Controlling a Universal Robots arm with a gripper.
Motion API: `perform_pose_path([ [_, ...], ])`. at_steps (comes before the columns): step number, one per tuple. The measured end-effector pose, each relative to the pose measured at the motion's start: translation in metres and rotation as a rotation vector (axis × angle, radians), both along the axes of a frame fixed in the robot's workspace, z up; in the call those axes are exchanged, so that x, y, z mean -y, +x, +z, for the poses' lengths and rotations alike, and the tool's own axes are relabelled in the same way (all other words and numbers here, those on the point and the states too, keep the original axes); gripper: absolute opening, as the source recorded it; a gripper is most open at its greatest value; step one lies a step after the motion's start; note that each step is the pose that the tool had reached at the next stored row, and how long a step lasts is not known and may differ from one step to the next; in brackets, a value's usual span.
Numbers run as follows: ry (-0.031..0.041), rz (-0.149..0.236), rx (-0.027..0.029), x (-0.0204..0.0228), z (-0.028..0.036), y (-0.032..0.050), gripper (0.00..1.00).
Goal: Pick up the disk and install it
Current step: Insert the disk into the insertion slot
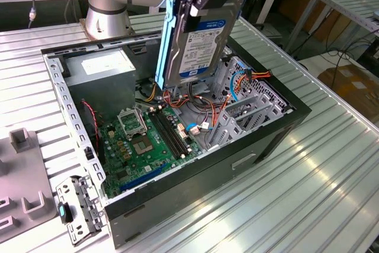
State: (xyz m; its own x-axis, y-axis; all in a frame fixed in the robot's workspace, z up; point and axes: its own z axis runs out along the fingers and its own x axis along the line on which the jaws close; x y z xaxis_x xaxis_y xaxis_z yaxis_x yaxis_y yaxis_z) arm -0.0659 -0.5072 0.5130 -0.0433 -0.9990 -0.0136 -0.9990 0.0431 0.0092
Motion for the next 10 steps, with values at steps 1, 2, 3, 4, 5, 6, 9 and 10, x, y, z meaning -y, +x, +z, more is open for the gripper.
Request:
perform_pose_path([
  [1, 0.0, 0.0, 0.0, 0.0, -0.0001, 0.0037, 0.37],
  [2, 0.0001, 0.0, 0.0, 0.0001, -0.0001, 0.0085, 0.37],
  [3, 0.0, 0.0, 0.0, 0.0, -0.0001, 0.0134, 0.37],
  [4, 0.0001, 0.0, 0.0, 0.0001, -0.0002, 0.0177, 0.37],
  [5, 0.0, 0.0, 0.0, 0.0, -0.0003, 0.0231, 0.37],
  [6, 0.0001, 0.0, 0.0, 0.0001, -0.0003, 0.0257, 0.37],
  [9, 0.0, 0.0, 0.0, 0.0001, -0.0005, 0.0335, 0.37],
  [10, 0.0, 0.0, 0.0, 0.0001, -0.0005, 0.0361, 0.37],
])
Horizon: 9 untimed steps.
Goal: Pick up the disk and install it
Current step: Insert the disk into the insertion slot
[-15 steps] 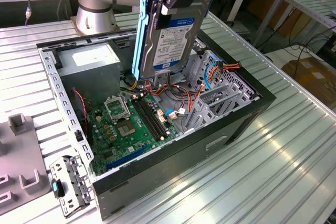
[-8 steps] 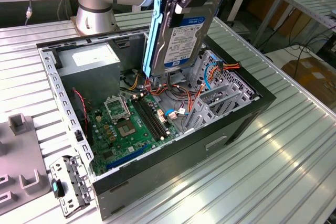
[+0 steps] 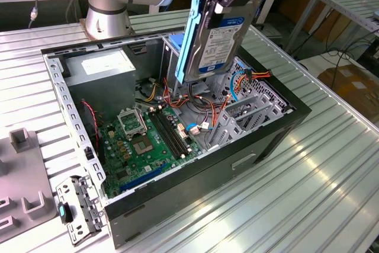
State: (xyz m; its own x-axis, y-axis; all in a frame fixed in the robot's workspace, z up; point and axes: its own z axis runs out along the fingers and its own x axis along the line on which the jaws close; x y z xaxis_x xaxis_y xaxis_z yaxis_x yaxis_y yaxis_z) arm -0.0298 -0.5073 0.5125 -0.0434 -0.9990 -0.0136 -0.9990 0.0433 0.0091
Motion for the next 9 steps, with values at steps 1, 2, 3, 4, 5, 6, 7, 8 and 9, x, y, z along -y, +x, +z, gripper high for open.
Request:
perform_pose_path([
  [1, 0.0001, 0.0, 0.0, 0.0, -0.0002, 0.0015, 0.37],
  [2, -0.0001, 0.0, 0.0, 0.0003, -0.0003, 0.0027, 0.37],
  [3, -0.0002, 0.0, 0.0, 0.0011, -0.0003, 0.0031, 0.37],
  [4, -0.0001, 0.0, 0.0, 0.0032, -0.0006, 0.0032, 0.37],
  [5, -0.0002, 0.0, -0.0001, 0.0058, -0.0008, 0.0032, 0.37],
  [6, -0.0002, 0.0, -0.0001, 0.0093, -0.0012, 0.0032, 0.37],
  [7, 0.0, 0.0, 0.0, 0.0131, -0.0018, 0.0032, 0.37],
  [8, 0.0, 0.0, 0.0, 0.0181, -0.0025, 0.0032, 0.37],
  [9, -0.0001, 0.0, 0.0, 0.022, -0.0031, 0.0032, 0.37],
])
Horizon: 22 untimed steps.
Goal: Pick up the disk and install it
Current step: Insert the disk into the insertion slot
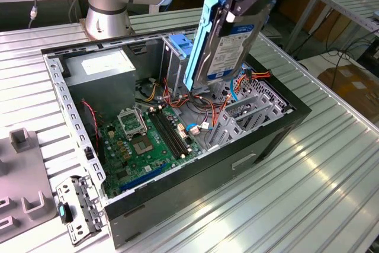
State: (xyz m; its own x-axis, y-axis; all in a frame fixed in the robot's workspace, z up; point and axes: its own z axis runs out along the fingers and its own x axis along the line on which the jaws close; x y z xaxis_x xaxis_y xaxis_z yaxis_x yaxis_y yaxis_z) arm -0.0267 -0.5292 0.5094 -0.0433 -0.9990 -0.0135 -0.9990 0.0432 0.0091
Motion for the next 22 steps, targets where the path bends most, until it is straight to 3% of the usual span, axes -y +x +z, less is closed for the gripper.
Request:
perform_pose_path([
  [3, 0.0, 0.0, 0.0, 0.0117, -0.0029, 0.0011, 0.37],
  [4, -0.0001, 0.0, 0.0, 0.0135, -0.0042, 0.0031, 0.37],
  [10, -0.0021, 0.002, 0.0008, 0.0151, -0.0113, 0.0171, 0.37],
  [15, -0.003, 0.007, 0.0048, 0.0152, -0.0157, 0.0284, 0.37],
  [19, -0.0036, 0.009, 0.0062, 0.0154, -0.0185, 0.0471, 0.37],
  [22, -0.0036, 0.009, 0.0062, 0.0154, -0.0193, 0.0559, 0.37],
])
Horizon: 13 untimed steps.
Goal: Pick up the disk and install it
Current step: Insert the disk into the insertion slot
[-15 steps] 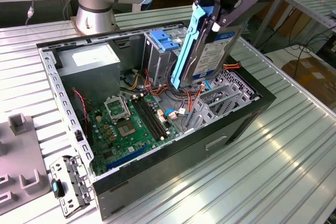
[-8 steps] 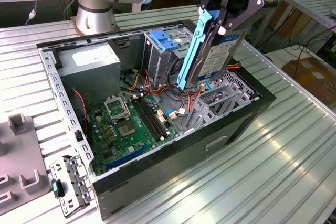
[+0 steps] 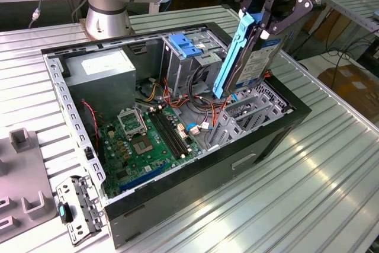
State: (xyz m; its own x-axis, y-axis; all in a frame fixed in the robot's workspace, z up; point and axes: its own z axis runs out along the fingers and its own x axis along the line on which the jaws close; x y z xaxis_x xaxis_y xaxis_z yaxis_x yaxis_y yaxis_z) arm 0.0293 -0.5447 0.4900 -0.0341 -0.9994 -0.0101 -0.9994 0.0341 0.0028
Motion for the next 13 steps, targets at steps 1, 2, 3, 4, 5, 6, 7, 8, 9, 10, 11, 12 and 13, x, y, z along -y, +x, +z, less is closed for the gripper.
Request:
perform_pose_path([
  [1, 0.0001, 0.0, 0.0, 0.0, -0.0003, 0.0026, 0.37],
  [2, 0.0001, 0.0, 0.0001, 0.0, -0.0005, 0.0054, 0.37],
  [3, 0.0, 0.0, 0.0, 0.0, -0.0007, 0.0074, 0.37],
  [4, -0.0001, 0.0, 0.0, 0.0, -0.001, 0.0095, 0.37],
  [5, 0.0, 0.0, 0.0, 0.0, -0.0011, 0.0106, 0.37],
  [6, -0.0001, 0.0, 0.0, 0.0, -0.0012, 0.0116, 0.37],
  [7, -0.0001, 0.0, 0.0, 0.0, -0.0013, 0.0117, 0.37],
  [8, -0.0001, 0.0, 0.0, 0.0, -0.0013, 0.0117, 0.37],
  [9, -0.0001, 0.0, 0.0, 0.0, -0.0013, 0.0117, 0.37],
  [10, 0.0, 0.0, 0.0, 0.0, -0.0013, 0.0118, 0.37],
  [11, 0.0, 0.0, 0.0001, 0.0, -0.0014, 0.0118, 0.37],
  [12, 0.0006, 0.0, 0.0001, 0.0005, -0.0025, 0.012, 0.37],
  [13, 0.0, 0.0, 0.0001, 0.002, -0.0038, 0.0127, 0.37],
])
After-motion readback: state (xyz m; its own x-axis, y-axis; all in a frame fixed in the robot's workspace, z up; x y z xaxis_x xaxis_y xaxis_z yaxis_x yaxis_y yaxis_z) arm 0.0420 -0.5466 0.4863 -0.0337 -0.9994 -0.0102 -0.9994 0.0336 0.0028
